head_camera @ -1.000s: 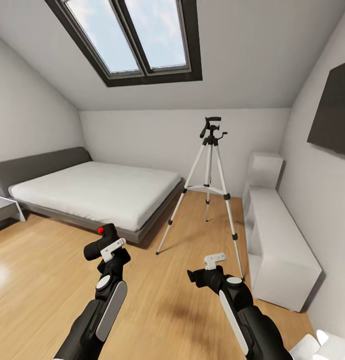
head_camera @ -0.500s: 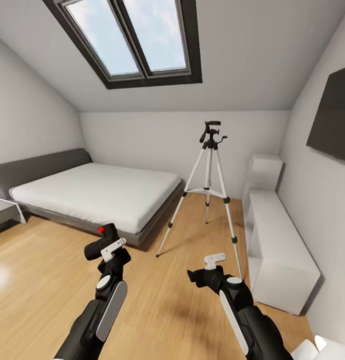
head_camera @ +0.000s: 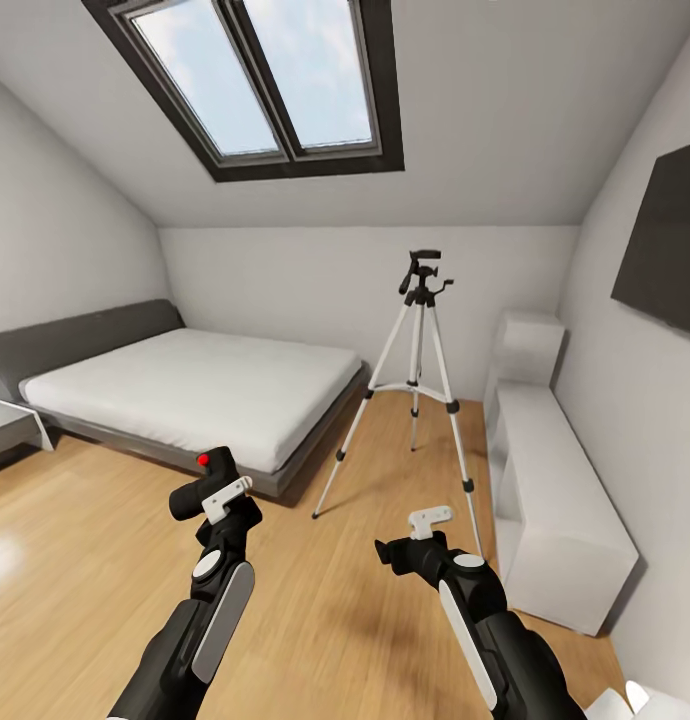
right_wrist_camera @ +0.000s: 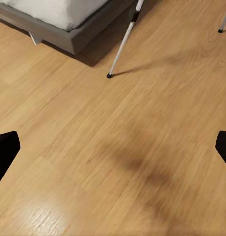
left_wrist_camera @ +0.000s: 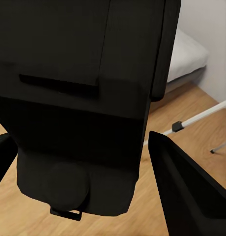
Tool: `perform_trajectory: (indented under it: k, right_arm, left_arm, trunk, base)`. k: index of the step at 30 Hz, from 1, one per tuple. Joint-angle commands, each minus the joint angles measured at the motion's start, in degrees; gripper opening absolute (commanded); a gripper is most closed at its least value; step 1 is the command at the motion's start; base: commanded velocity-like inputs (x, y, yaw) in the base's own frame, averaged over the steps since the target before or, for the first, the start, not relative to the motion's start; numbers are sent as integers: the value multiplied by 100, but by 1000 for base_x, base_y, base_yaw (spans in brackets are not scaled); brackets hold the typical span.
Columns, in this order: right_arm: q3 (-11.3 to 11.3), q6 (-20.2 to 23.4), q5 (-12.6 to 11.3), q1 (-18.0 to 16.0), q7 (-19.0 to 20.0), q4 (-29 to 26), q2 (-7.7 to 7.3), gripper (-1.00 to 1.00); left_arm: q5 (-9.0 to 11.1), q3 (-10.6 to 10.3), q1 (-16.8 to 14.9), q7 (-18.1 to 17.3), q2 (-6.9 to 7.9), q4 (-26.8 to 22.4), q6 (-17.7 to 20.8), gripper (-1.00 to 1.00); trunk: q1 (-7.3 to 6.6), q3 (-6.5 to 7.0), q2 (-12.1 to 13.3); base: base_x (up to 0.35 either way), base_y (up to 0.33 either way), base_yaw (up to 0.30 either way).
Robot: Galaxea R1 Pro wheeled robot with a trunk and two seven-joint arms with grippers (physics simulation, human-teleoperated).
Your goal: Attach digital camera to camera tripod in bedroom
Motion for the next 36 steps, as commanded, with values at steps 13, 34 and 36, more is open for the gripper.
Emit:
perform_trajectory:
  k: [13,34,36]
  right_arm:
    - [4,29,0,-3,12,-7,1,100]
    - [5,37,-7,-3,11,30,10,100]
    - [-2,37,-8,-3,11,33,10,100]
  left_arm:
    - [56,13,-4,26,7,-5,334,-100]
    - [27,19,-4,27,17,-11,757,-100]
    - [26,19,-4,27,18,-11,758,-100]
  trunk:
    - [-287,228,519]
    - [-748,605,1362]
    - [-792,641,1442]
  base:
    - [0,0,0]
    - [0,0,0]
    - [0,0,0]
